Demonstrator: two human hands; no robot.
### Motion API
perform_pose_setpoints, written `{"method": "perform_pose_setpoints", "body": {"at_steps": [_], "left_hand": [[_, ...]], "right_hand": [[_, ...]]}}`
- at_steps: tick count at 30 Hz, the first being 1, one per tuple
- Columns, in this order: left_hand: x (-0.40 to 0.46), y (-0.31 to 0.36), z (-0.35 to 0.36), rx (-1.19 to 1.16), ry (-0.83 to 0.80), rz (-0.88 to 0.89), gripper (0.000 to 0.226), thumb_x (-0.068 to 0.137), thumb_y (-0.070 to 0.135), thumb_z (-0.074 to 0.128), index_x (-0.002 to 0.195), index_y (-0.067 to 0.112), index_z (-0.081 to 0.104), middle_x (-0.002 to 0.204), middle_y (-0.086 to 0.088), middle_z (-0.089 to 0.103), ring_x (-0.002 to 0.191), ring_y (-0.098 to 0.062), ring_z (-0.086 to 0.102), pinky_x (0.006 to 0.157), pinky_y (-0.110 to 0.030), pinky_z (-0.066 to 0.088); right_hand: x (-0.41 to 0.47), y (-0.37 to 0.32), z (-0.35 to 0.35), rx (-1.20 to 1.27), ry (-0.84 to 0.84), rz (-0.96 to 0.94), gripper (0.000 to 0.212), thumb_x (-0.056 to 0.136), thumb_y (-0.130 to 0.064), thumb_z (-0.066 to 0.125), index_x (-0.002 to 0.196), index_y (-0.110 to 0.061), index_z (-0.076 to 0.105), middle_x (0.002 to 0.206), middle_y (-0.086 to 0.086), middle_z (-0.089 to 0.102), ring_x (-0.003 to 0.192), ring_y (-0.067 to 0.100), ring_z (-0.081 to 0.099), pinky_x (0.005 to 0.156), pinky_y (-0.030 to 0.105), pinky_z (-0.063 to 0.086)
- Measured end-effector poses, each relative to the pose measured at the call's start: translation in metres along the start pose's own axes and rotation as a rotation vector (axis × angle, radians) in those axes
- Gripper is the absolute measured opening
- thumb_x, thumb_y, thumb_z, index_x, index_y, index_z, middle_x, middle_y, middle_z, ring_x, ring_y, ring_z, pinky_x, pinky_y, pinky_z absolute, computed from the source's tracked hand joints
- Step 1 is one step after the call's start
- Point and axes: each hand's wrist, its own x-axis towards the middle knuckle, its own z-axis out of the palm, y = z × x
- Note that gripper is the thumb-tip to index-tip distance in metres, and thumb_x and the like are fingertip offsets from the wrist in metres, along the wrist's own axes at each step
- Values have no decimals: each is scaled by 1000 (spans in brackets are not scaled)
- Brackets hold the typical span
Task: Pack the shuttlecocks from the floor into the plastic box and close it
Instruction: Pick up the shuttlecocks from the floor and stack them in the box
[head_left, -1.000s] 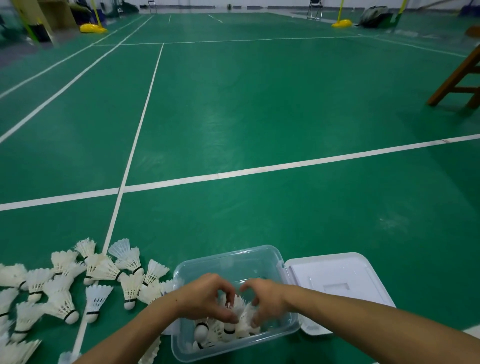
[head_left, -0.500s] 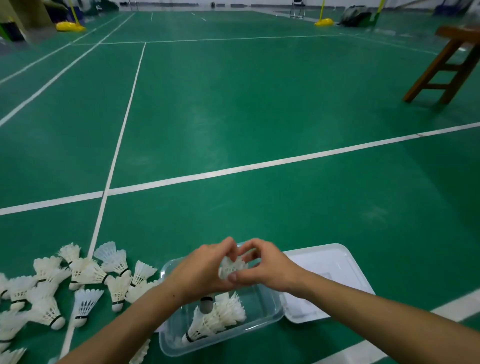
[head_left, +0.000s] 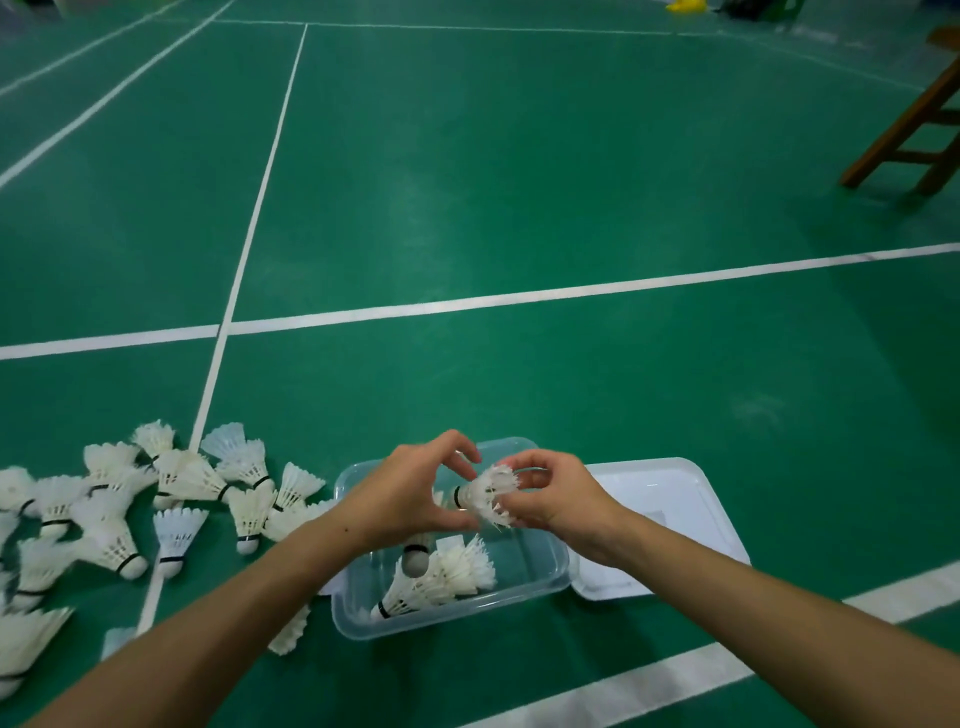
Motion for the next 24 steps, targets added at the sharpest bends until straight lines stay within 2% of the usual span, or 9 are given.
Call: {"method": "perform_pose_setpoints", "body": {"at_steps": [2,4,7,10,12,14,17,19,24], "left_hand": [[0,-5,4,22,-3,14,44,74,48,91,108,38,64,106,26,70,103,10,62,85,-13,46],[1,-9,9,28,3,21,36,77,45,89,103,36,67,101,24,71,98,10,64,79,-9,45],[2,-19,15,24,8,15,34,77,49,88,100,39,65,96,23,72,92,6,67,75,-15,50],[3,-27,24,27,21,20,38,76,56,87,97,37,63,89,22,71,84,-1,68,73,-32,57],[4,-25,30,22,32,39,36,77,56,86,95,36,63,86,20,70,82,-1,67,69,-29,54],[5,-22,35,1,27,49,36,77,58,85,95,34,64,86,19,71,81,-1,66,66,-24,51],[7,-25,39,-49,-13,50,42,73,58,88,98,32,67,89,20,74,86,-1,68,73,-30,55],[7,-31,37,-61,-56,37,47,70,58,91,103,32,68,97,20,74,95,2,67,81,-28,55],[12,-43,39,114,-312,-3,69,69,65,88,130,44,63,131,13,61,118,-8,54,97,-31,44]], "right_hand": [[-1,3,-1,3,-1,-8,38,83,11,78,115,-7,71,116,26,72,95,25,75,81,41,65],[-3,4,-3,-15,-9,-39,36,86,9,78,116,-9,72,117,23,72,97,26,76,82,43,66],[-5,2,-4,-37,-16,-94,28,94,-2,75,119,-15,73,121,16,71,106,31,76,86,46,66],[-9,4,-4,-146,-43,-147,34,90,-19,84,122,-25,73,123,7,72,105,25,76,90,40,64],[-10,10,-3,-243,-25,-183,47,80,-24,93,122,-30,72,121,3,71,103,21,75,93,38,63],[-10,15,-2,-293,8,-216,50,76,-22,96,120,-30,72,119,2,70,99,20,75,93,37,63],[-8,17,-6,-314,28,-247,48,75,-21,95,115,-35,72,116,2,69,95,19,75,91,37,63],[-9,15,-12,-354,34,-265,50,75,-21,94,115,-39,71,115,0,69,95,18,74,88,39,64],[-17,13,-28,-435,79,-305,49,77,-18,92,117,-37,70,112,-7,70,101,16,73,85,41,64]]}}
